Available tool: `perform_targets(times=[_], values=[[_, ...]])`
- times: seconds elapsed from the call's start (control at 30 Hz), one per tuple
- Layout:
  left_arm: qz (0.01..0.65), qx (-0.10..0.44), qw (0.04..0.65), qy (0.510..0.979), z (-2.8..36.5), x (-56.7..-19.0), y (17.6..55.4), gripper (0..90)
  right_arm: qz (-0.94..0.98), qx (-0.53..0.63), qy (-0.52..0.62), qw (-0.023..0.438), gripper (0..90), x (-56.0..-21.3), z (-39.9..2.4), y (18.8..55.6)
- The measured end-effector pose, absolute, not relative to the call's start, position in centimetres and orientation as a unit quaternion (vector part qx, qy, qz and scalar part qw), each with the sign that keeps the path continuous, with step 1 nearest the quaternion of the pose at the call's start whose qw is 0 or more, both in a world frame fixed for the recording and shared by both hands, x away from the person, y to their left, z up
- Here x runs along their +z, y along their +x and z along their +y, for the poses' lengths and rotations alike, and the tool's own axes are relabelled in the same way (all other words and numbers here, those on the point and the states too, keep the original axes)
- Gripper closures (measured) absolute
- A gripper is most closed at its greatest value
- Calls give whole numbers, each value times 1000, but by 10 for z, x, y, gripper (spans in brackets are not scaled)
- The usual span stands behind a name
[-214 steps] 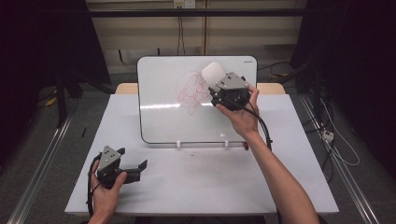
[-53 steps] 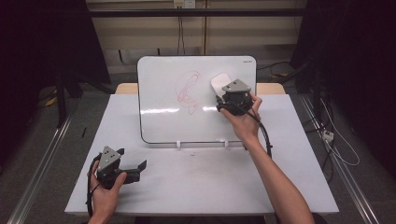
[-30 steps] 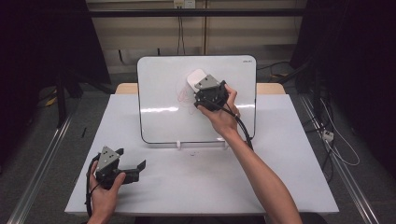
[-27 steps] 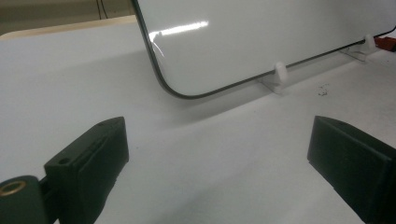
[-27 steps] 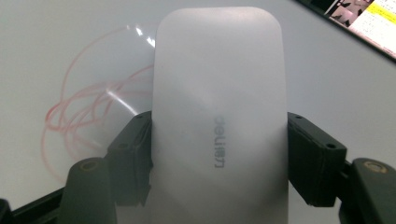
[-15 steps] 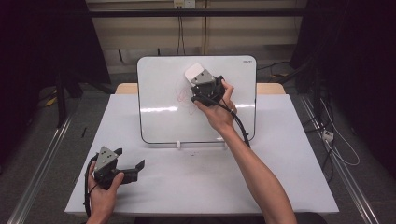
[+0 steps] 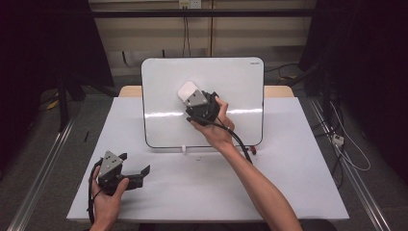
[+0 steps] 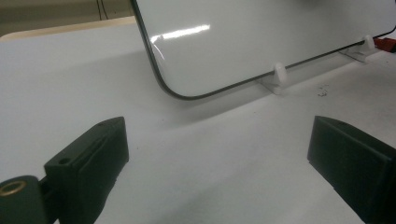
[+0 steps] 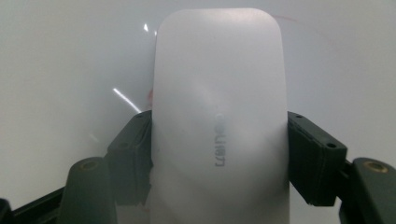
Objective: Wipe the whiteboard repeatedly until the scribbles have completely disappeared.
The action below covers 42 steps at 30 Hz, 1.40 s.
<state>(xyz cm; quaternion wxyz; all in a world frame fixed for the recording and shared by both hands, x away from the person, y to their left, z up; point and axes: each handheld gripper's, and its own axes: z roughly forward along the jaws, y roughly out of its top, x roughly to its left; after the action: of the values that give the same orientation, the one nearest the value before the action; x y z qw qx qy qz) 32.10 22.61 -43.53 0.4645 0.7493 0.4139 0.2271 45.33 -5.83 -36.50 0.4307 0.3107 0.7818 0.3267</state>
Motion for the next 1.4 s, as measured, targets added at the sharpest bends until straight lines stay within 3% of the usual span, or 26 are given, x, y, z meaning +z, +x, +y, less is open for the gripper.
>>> perform_targets(times=[0.63,1.4], values=[[415,228,465,748,227,-435,321,52,802,318,260,434,318,-387,-39,434],[416,229,464,748,229,-435,321,53,735,347,379,443,318,-336,-108,475]])
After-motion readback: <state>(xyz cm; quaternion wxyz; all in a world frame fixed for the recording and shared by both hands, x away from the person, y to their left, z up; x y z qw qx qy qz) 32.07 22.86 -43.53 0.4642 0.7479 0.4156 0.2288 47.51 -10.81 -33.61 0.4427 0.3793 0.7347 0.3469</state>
